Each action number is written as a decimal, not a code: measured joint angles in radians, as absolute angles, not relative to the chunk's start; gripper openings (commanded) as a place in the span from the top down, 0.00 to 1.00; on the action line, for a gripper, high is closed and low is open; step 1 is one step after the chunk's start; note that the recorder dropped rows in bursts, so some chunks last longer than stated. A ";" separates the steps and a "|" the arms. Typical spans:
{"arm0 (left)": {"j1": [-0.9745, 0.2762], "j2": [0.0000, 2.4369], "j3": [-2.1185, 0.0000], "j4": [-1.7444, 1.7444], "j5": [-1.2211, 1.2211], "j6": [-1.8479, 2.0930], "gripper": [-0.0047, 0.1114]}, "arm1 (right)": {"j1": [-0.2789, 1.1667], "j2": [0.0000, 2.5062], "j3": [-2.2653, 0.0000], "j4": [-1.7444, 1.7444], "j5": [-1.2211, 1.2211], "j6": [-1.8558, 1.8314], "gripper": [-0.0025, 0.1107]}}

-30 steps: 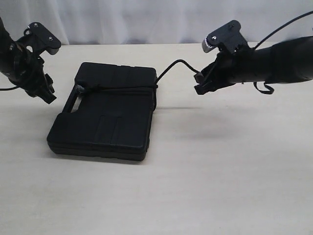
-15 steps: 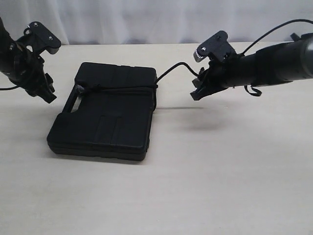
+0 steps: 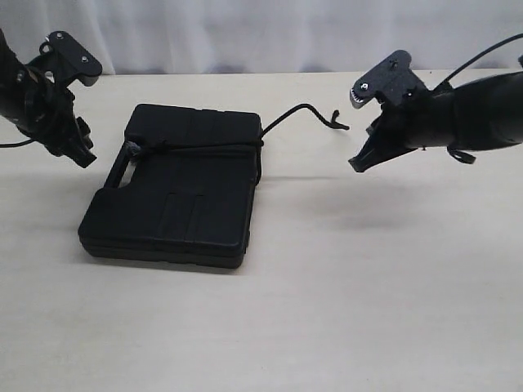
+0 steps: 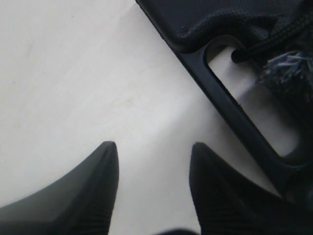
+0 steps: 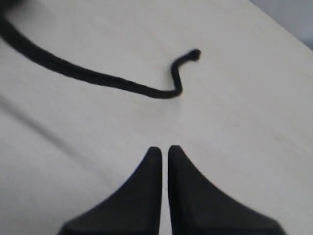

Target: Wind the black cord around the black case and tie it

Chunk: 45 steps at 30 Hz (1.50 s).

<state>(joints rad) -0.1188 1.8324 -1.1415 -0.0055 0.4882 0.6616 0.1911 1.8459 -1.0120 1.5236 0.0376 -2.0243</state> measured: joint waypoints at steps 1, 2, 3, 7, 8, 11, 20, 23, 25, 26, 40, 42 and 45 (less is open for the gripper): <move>-0.119 1.832 -1.142 -0.006 0.488 0.662 0.58 | 0.191 1.832 -1.005 1.513 0.080 -2.024 0.81; -0.119 1.832 -1.142 -0.006 0.488 0.662 0.58 | 0.191 1.822 -1.001 1.507 0.116 -2.024 0.73; -0.119 1.832 -1.142 -0.006 0.488 0.662 0.58 | 0.191 1.816 -0.999 1.500 0.164 -2.024 0.64; -0.119 1.832 -1.142 -0.006 0.492 0.662 0.58 | 0.193 1.825 -0.994 1.487 0.280 -2.026 0.42; -0.119 1.832 -1.142 -0.006 0.494 0.662 0.58 | 0.198 1.832 -0.997 1.492 0.276 -2.025 0.40; -0.119 1.832 -1.142 -0.006 0.495 0.662 0.58 | 0.228 1.870 -1.026 1.510 0.200 -2.025 0.41; -0.119 1.832 -1.142 -0.006 0.503 0.662 0.58 | 0.375 2.018 -1.196 1.547 -0.092 -2.025 0.60; -0.119 1.832 -1.142 -0.006 0.503 0.662 0.58 | 0.400 2.067 -1.216 1.547 -0.171 -2.025 0.92; -0.119 1.832 -1.142 -0.006 0.503 0.662 0.58 | 0.403 2.075 -1.211 1.547 -0.245 -2.025 0.94; -0.119 1.832 -1.142 -0.006 0.503 0.662 0.58 | 0.409 2.075 -1.210 1.548 -0.287 -2.032 0.94; -0.119 1.832 -1.142 -0.006 0.481 0.662 0.58 | 0.435 2.066 -1.025 1.615 -0.441 -2.083 0.94; -0.119 1.832 -1.142 -0.006 0.476 0.662 0.58 | 0.435 2.045 -1.023 1.646 -0.429 -2.083 0.94; -0.119 1.832 -1.142 -0.006 0.470 0.662 0.58 | 0.435 1.998 -1.018 1.699 -0.408 -2.083 0.94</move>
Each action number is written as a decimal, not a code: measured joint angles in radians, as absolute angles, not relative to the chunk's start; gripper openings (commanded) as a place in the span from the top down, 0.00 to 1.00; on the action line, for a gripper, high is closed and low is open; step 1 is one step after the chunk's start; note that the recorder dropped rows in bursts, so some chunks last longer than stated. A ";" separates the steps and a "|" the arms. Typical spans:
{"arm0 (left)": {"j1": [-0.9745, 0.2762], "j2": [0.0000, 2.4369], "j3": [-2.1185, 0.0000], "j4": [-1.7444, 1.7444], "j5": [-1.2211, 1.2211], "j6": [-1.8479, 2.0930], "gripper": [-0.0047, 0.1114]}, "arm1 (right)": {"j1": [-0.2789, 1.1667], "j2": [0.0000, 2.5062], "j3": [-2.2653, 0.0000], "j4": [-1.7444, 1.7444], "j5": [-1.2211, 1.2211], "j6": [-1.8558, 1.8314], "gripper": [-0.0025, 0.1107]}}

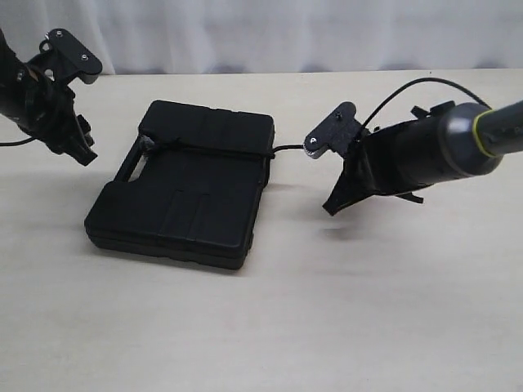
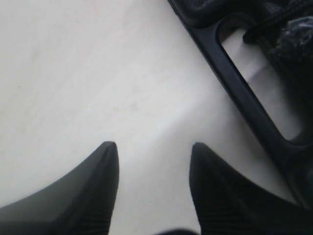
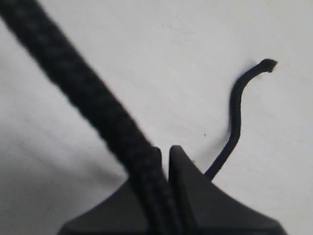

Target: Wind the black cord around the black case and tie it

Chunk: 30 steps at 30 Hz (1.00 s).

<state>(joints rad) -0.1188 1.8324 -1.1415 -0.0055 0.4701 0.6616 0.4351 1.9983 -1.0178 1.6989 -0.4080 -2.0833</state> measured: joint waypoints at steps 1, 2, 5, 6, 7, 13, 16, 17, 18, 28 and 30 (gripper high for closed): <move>-0.119 1.832 -1.142 -0.006 0.470 0.662 0.58 | 0.435 1.980 -1.006 1.713 -0.388 -2.083 0.94; -0.119 1.832 -1.142 -0.006 0.467 0.662 0.58 | 0.435 1.971 -0.997 1.719 -0.370 -2.083 0.94; -0.119 1.832 -1.142 -0.006 0.466 0.662 0.58 | 0.435 1.964 -0.966 1.722 -0.296 -2.083 0.94; -0.119 1.832 -1.142 -0.007 0.466 0.662 0.58 | 0.435 1.964 -0.954 1.712 -0.266 -2.083 0.94; -0.119 1.832 -1.142 -0.007 0.466 0.662 0.58 | 0.435 1.964 -0.942 1.697 -0.240 -2.083 0.94; -0.119 1.832 -1.142 -0.022 0.466 0.662 0.58 | 0.435 1.964 -0.878 1.525 -0.305 -2.083 0.94; -0.119 1.832 -1.142 -0.028 0.466 0.662 0.58 | 0.433 1.964 -0.874 1.490 -0.361 -2.083 0.90; -0.119 1.832 -1.142 -0.028 0.466 0.662 0.58 | 0.433 1.964 -0.874 1.488 -0.356 -2.083 0.86; -0.119 1.832 -1.142 -0.028 0.466 0.662 0.58 | 0.433 1.964 -0.873 1.486 -0.342 -2.083 0.80; -0.119 1.832 -1.142 -0.028 0.466 0.662 0.58 | 0.433 1.955 -0.873 1.480 -0.314 -2.083 0.49; -0.119 1.832 -1.142 -0.028 0.466 0.662 0.58 | 0.438 1.955 -0.873 1.480 -0.332 -2.083 0.49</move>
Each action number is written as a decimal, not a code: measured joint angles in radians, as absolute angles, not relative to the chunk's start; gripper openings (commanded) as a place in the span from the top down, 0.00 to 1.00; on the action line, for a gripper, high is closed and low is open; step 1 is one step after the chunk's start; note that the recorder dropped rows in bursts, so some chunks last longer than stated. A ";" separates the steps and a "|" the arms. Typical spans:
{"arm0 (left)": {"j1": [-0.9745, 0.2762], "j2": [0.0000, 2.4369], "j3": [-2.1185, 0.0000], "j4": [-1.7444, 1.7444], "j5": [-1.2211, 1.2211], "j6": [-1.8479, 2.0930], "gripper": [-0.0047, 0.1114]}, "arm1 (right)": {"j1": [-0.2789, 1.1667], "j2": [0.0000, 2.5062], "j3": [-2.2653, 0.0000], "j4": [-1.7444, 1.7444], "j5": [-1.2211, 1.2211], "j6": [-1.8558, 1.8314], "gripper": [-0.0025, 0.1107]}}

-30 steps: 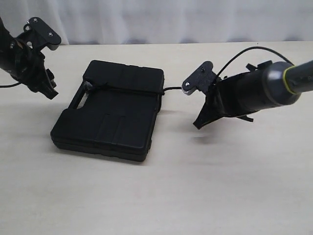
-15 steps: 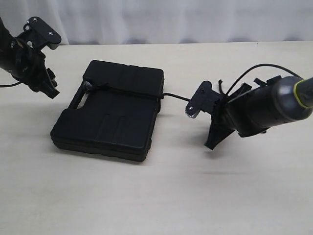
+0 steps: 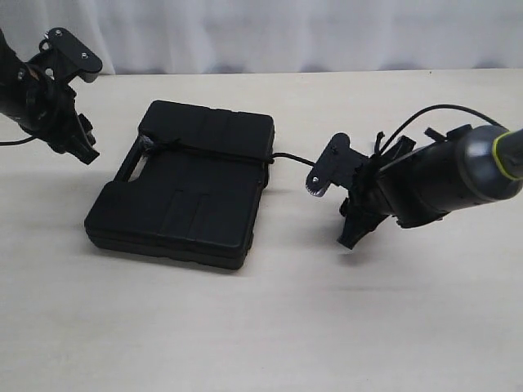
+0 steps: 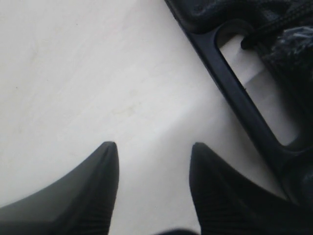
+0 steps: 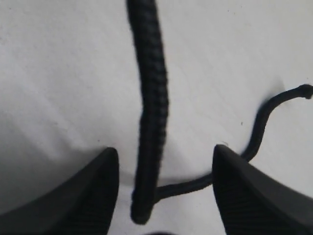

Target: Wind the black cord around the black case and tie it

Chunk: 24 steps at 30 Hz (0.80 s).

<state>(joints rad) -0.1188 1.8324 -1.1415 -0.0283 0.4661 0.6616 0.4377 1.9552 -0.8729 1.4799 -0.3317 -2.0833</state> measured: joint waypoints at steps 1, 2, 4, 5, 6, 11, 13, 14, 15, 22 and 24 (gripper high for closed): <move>-0.119 1.832 -1.142 -0.028 0.466 0.662 0.58 | 0.448 1.955 -0.873 1.482 -0.347 -2.083 0.49; -0.119 1.832 -1.142 -0.028 0.466 0.662 0.58 | 0.459 1.955 -0.873 1.489 -0.362 -2.083 0.49; -0.119 1.832 -1.142 -0.028 0.466 0.662 0.58 | 0.504 1.942 -0.871 1.502 -0.384 -2.083 0.49; -0.119 1.832 -1.142 -0.028 0.466 0.662 0.58 | 0.529 1.932 -0.871 1.502 -0.387 -2.083 0.49; -0.119 1.832 -1.142 -0.030 0.466 0.662 0.58 | 0.571 1.913 -0.871 1.503 -0.391 -2.083 0.49; -0.119 1.832 -1.142 -0.030 0.466 0.662 0.58 | 0.618 1.870 -0.912 1.543 -0.436 -1.998 0.54; -0.119 1.832 -1.142 -0.032 0.466 0.662 0.58 | 0.618 1.865 -0.931 1.534 -0.452 -1.925 0.72; -0.119 1.832 -1.142 -0.032 0.466 0.662 0.58 | 0.618 1.865 -0.935 1.520 -0.448 -1.890 0.81; -0.119 1.832 -1.142 -0.032 0.466 0.662 0.58 | 0.618 1.865 -0.935 1.484 -0.435 -1.839 0.88; -0.119 1.832 -1.142 -0.032 0.466 0.662 0.58 | 0.589 1.938 -0.978 1.410 -0.401 -1.693 0.72; -0.119 1.832 -1.142 -0.032 0.466 0.662 0.58 | 0.585 1.968 -0.985 1.412 -0.404 -1.693 0.88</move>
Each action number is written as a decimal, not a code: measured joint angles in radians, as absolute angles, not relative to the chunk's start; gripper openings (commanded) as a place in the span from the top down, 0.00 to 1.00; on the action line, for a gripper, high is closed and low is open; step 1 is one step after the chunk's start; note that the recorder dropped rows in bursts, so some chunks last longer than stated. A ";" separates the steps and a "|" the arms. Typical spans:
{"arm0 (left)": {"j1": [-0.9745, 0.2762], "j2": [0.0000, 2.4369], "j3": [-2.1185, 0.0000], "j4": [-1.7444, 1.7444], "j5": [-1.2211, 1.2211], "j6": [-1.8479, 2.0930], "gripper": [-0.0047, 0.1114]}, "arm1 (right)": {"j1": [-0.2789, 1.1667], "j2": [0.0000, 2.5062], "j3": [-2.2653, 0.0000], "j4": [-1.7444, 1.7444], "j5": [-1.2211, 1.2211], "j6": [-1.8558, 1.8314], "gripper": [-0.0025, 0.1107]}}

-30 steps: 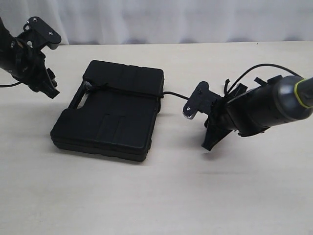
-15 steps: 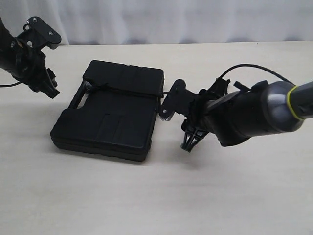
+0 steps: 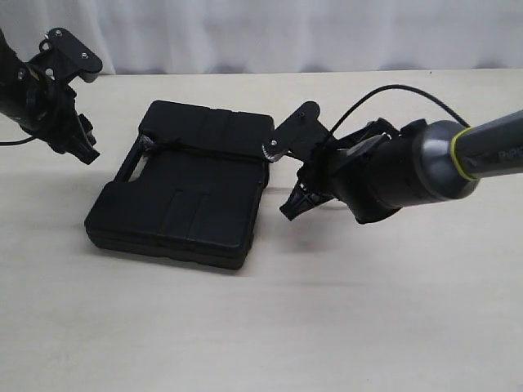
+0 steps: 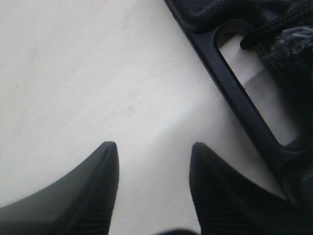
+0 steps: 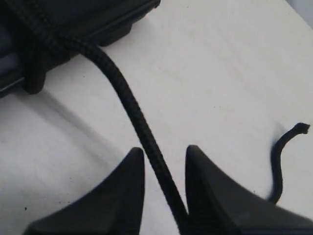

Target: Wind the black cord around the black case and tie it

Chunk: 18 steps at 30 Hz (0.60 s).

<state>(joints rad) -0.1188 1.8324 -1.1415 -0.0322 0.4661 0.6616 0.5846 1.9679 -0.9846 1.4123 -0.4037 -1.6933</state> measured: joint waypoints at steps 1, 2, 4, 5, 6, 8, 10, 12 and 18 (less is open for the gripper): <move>-0.119 1.832 -1.142 -0.032 0.466 0.662 0.58 | 0.585 1.975 -0.985 1.412 -0.407 -1.693 0.95; -0.119 1.832 -1.142 -0.032 0.466 0.662 0.58 | 0.585 1.983 -0.987 1.411 -0.406 -1.693 0.94; -0.119 1.832 -1.142 -0.032 0.466 0.662 0.58 | 0.585 1.993 -0.987 1.410 -0.404 -1.706 0.94; -0.119 1.832 -1.142 -0.032 0.466 0.662 0.58 | 0.585 1.995 -0.987 1.410 -0.394 -1.715 0.94; -0.119 1.832 -1.142 -0.032 0.466 0.662 0.58 | 0.584 1.997 -0.982 1.408 -0.377 -1.723 0.94; -0.119 1.832 -1.142 -0.032 0.466 0.662 0.58 | 0.584 1.997 -0.970 1.408 -0.331 -1.751 0.94; -0.119 1.832 -1.142 -0.032 0.466 0.662 0.58 | 0.584 1.997 -0.960 1.408 -0.280 -1.792 0.94; -0.119 1.832 -1.142 -0.032 0.466 0.662 0.58 | 0.584 2.000 -0.950 1.408 -0.255 -1.822 0.94; -0.119 1.832 -1.142 -0.032 0.466 0.662 0.58 | 0.584 2.004 -0.934 1.408 -0.304 -1.845 0.94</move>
